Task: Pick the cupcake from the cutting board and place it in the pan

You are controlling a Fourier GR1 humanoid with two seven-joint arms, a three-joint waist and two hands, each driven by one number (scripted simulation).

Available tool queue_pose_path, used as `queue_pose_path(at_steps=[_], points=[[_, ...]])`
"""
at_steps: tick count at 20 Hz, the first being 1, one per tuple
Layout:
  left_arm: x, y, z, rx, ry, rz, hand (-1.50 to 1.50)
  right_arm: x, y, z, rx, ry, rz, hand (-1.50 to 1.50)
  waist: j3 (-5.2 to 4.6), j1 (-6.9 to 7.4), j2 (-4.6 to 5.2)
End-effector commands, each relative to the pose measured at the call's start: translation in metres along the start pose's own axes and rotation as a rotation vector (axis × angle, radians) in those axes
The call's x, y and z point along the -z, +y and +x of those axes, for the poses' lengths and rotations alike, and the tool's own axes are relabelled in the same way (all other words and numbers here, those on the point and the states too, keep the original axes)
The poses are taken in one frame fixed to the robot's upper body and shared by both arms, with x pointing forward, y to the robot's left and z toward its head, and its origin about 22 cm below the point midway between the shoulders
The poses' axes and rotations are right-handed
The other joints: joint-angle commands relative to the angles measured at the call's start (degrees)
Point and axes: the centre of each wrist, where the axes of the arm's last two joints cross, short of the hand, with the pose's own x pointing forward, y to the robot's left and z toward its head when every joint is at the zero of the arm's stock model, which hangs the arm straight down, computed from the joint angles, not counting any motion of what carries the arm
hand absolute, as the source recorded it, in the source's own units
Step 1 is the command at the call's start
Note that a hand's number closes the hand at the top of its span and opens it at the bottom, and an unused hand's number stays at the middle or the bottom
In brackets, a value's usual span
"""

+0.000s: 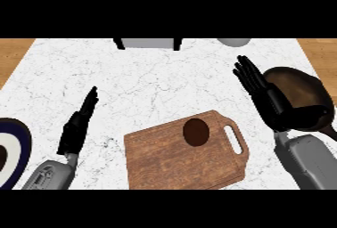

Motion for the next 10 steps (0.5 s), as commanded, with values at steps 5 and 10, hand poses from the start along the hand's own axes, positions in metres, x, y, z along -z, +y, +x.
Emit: queue_pose_path(at_steps=[5,10], points=[[0.015,0.031,0.055,-0.168,-0.024,0.095,0.00,0.042,-0.001,0.041,0.098,-0.193,0.015,1.50,1.52,0.71,1.65],[0.003,0.043,0.039,-0.266,0.060,0.115,0.00,-0.028,-0.019,0.009,-0.406,-0.118,-0.146,1.50,1.41,-2.25,0.72]])
